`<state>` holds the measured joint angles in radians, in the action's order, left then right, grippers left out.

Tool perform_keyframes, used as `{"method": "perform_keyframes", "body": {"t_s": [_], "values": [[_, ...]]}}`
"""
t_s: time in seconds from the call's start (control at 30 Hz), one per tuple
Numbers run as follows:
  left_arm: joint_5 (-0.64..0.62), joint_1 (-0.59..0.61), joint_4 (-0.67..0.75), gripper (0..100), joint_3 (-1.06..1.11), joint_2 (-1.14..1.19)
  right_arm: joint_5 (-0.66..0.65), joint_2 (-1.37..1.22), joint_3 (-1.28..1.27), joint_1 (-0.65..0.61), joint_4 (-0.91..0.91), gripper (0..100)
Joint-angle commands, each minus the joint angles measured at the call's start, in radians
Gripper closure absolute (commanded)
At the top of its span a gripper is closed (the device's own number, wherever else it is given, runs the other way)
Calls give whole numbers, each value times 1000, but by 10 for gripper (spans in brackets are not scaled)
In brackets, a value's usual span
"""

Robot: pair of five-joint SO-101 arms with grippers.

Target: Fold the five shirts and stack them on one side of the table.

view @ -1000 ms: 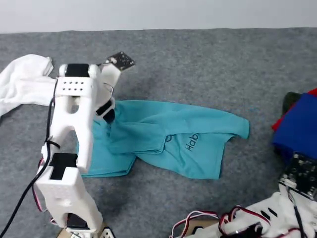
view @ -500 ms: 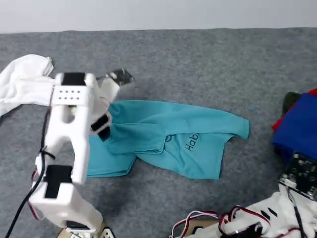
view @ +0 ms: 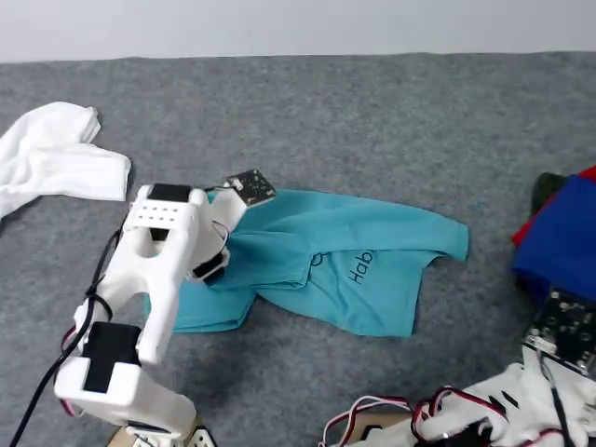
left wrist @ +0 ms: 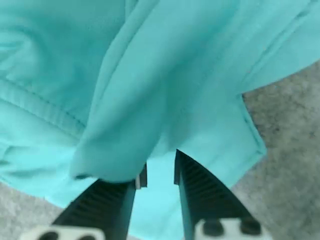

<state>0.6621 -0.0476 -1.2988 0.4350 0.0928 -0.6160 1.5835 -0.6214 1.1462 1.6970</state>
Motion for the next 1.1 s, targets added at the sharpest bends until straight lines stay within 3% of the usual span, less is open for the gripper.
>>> {"method": "perform_keyframes", "body": {"t_s": [0.0,0.33,0.67,0.87,1.07], "values": [[3,-11,57,902,16,-52,0,4,41,10,7,678],[6,-6,69,817,27,-52,0,4,41,10,7,678],[43,-3,17,815,28,-52,0,4,41,10,8,678],[43,-9,101,815,39,12,0,4,41,10,8,678],[40,-2,38,820,-84,115,0,4,41,10,8,678]]}}
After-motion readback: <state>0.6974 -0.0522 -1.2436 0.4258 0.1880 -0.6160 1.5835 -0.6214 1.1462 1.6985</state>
